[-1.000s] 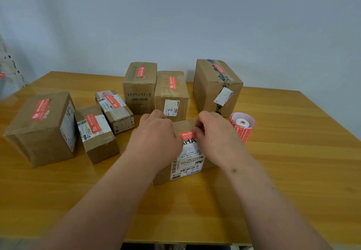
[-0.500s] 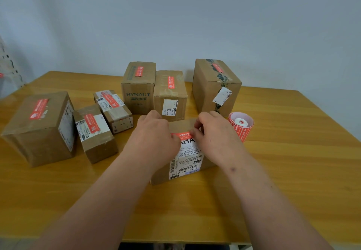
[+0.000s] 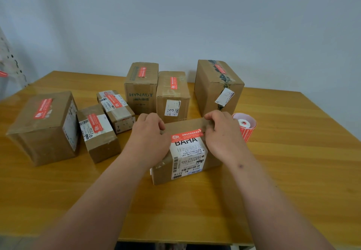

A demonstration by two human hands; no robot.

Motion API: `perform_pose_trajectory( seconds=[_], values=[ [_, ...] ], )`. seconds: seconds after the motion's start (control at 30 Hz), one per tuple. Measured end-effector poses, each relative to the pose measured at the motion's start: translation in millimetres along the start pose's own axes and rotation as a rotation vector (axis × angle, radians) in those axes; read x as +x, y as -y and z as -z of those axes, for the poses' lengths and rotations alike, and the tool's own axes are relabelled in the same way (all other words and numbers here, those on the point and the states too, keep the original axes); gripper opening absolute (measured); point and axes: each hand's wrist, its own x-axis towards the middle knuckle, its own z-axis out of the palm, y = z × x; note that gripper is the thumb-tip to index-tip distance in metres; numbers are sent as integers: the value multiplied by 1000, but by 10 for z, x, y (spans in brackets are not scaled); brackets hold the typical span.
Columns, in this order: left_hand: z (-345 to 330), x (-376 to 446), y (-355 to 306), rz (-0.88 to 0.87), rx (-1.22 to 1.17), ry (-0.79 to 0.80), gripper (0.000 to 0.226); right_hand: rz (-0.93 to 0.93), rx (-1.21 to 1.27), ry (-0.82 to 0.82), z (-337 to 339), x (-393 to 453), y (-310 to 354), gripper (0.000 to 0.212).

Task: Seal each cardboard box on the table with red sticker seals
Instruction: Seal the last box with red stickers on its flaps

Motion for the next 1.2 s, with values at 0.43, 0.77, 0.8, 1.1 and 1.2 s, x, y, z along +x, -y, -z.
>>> perform_pose_trajectory(
  seconds=[0.43,0.77,0.8,1.1,1.2],
  values=[
    [-142,-27,0,26,-74,-72,13,-99,18,-12,-81,26,-13,31],
    [-117,-47,22,36,-17,-27,44,-90,79,82,-24,37,-82,49],
    [-104,-41,21,48,-40,-13,44,-100,111,75,-14,36,-84,45],
    [-99,-2,75,116,-245,43,27,-127,95,60,-11,-3,-43,37],
    [-108,-21,80,107,-288,7,23,-123,45,43,-49,-14,-15,46]
  ],
)
